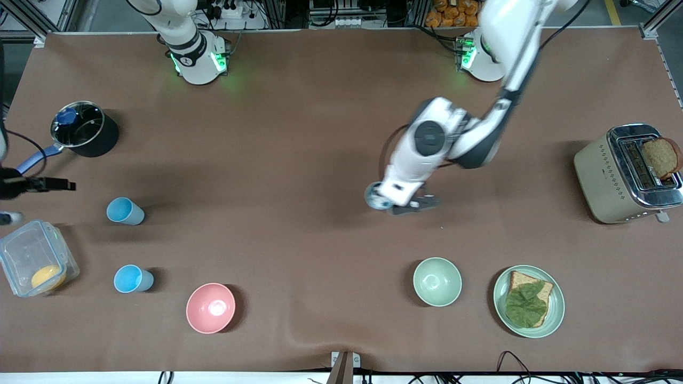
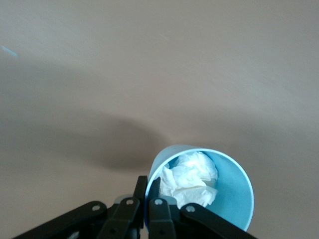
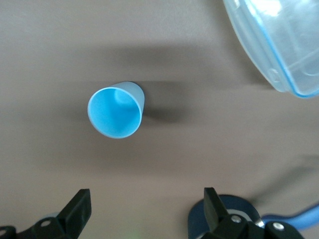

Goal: Stack blue cups with both arms
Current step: 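Carry the cup with the left gripper while the right gripper grasps another cup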

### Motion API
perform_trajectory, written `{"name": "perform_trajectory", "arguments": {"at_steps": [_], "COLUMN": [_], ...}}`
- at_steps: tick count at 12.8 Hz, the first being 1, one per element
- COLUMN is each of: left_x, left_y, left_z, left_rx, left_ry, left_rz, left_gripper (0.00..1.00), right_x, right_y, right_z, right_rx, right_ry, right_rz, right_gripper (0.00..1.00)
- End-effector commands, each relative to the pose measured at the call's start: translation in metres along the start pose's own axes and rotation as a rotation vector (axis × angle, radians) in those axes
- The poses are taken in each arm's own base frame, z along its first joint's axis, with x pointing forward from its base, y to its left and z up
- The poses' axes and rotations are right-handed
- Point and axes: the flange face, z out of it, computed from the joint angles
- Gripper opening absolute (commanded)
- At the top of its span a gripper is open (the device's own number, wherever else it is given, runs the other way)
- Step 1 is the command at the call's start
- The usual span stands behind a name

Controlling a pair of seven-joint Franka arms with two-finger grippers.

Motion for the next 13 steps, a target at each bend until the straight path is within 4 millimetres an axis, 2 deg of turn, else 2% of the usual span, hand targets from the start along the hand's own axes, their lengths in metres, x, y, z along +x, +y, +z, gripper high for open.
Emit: {"name": "perform_trajectory", "arguments": {"at_steps": [1, 2, 3, 4, 7, 8, 9, 10, 11, 13], "left_x": [-0.032, -0.045, -0.066, -0.084, -0.117, -0.121, -0.122, -0.121, -0.12, -0.116], "left_y": [0.055, 0.067, 0.08, 0.09, 0.104, 0.105, 0.106, 0.107, 0.11, 0.114], "left_z": [0.025, 0.036, 0.047, 0.055, 0.067, 0.071, 0.069, 0.063, 0.045, -0.018], "left_rx": [-0.005, 0.001, 0.01, 0.018, 0.03, 0.041, 0.046, 0.044, 0.034, -0.005], "left_ry": [-0.028, -0.033, -0.039, -0.04, -0.04, -0.023, -0.007, 0.012, 0.04, 0.085], "left_rz": [-0.06, -0.055, -0.024, -0.005, 0.013, 0.026, 0.041, 0.054, 0.07, 0.075], "left_gripper": [0.0, 0.0, 0.0, 0.0, 0.0, 0.02, 0.4, 0.84, 1.0, 1.0], "right_x": [0.035, 0.035, 0.029, 0.03, 0.031, 0.026, 0.019, 0.016, 0.015, 0.016], "right_y": [-0.002, 0.005, 0.006, 0.001, -0.012, -0.015, -0.02, -0.03, -0.035, -0.033], "right_z": [0.047, 0.066, 0.085, 0.088, 0.097, 0.1, 0.107, 0.115, 0.118, 0.127], "right_rx": [0.009, 0.018, 0.026, 0.017, 0.0, -0.01, -0.023, -0.036, -0.045, -0.044], "right_ry": [-0.035, -0.025, -0.042, -0.024, 0.003, 0.028, 0.062, 0.094, 0.111, 0.116], "right_rz": [-0.019, -0.008, -0.004, -0.009, 0.03, 0.04, 0.054, 0.059, 0.063, 0.067], "right_gripper": [1.0, 1.0, 1.0, 1.0, 1.0, 1.0, 1.0, 1.0, 1.0, 1.0]}}
